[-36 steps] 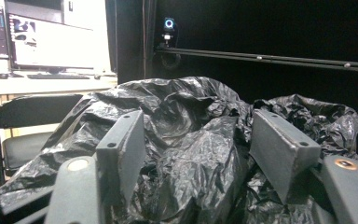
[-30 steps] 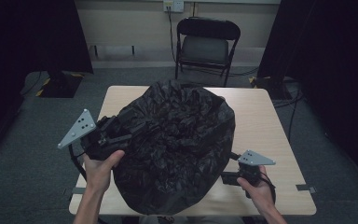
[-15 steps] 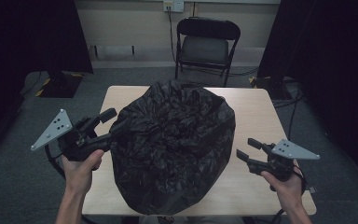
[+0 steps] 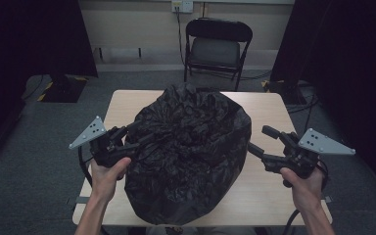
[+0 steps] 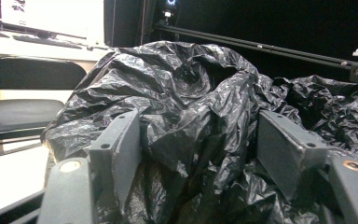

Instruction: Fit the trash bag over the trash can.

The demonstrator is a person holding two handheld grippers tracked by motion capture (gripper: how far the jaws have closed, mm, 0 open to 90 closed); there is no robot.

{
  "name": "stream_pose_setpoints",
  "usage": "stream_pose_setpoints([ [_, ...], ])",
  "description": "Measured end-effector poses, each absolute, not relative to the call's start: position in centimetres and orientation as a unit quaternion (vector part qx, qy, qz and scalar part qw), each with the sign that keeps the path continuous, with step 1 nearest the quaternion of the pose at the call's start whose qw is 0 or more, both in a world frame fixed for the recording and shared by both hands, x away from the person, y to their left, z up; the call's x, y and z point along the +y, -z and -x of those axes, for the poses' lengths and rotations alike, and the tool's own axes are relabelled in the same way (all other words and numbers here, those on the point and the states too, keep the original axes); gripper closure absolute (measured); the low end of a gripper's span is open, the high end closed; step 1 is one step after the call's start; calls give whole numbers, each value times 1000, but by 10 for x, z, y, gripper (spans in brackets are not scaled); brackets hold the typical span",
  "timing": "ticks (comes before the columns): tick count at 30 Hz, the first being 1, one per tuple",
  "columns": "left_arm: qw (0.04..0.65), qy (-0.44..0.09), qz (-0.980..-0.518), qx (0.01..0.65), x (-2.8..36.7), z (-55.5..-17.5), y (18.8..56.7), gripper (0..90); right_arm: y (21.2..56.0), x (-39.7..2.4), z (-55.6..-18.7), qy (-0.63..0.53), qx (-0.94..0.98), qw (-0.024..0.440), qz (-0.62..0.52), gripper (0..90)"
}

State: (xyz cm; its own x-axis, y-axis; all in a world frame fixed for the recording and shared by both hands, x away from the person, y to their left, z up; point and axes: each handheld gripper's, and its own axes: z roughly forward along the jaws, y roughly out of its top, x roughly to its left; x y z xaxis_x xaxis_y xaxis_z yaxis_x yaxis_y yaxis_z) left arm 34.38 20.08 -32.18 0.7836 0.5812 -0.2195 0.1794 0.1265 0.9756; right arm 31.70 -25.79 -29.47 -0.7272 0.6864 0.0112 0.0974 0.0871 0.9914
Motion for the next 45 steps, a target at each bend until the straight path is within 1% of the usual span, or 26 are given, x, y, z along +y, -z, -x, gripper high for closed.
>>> stream_pose_setpoints([
  [4, 694, -133, -644, 292, 192, -347, 323, 331, 286, -250, -322, -624, 692, 237, -274, 266],
  [7, 693, -124, -650, 286, 181, -351, 322, 337, 283, -250, -326, -623, 694, 238, -273, 300],
  [8, 691, -123, -654, 284, 177, -352, 321, 340, 282, -251, -327, -621, 695, 237, -275, 337],
  [11, 686, -120, -662, 279, 167, -355, 319, 354, 285, -257, -327, -620, 695, 238, -276, 555],
  [12, 685, -121, -663, 278, 165, -356, 319, 365, 286, -260, -327, -619, 696, 236, -277, 653],
  [14, 688, -122, -659, 278, 165, -355, 318, 393, 289, -264, -326, -617, 691, 241, -288, 765],
  [16, 693, -125, -650, 283, 171, -354, 317, 387, 292, -269, -326, -614, 689, 242, -298, 848],
  [18, 699, -133, -640, 290, 181, -351, 315, 363, 294, -273, -326, -609, 691, 247, -301, 896],
  [21, 706, -132, -633, 291, 197, -345, 312, 328, 296, -278, -326, -600, 694, 254, -307, 900],
  [22, 705, -132, -635, 289, 201, -342, 311, 312, 297, -279, -327, -599, 695, 251, -308, 900],
  [27, 697, -136, -649, 272, 211, -328, 313, 285, 303, -281, -328, -576, 705, 262, -320, 900],
  [29, 691, -134, -656, 272, 211, -326, 317, 283, 308, -284, -330, -570, 707, 259, -329, 900],
  [33, 680, -120, -675, 258, 205, -329, 326, 251, 318, -288, -335, -557, 709, 260, -347, 900],
  [35, 680, -115, -680, 250, 203, -330, 329, 214, 324, -289, -336, -551, 711, 259, -352, 900],
  [37, 670, -120, -689, 248, 200, -329, 330, 204, 330, -289, -336, -546, 713, 257, -356, 900],
  [40, 672, -124, -687, 245, 199, -328, 332, 175, 339, -289, -338, -537, 718, 253, -362, 900],
  [42, 675, -122, -687, 242, 199, -329, 333, 198, 346, -288, -339, -529, 724, 252, -364, 900],
  [43, 676, -121, -686, 239, 200, -330, 333, 245, 349, -287, -339, -527, 726, 249, -365, 900],
  [45, 681, -116, -688, 224, 201, -330, 335, 416, 355, -286, -340, -524, 728, 246, -367, 900],
])
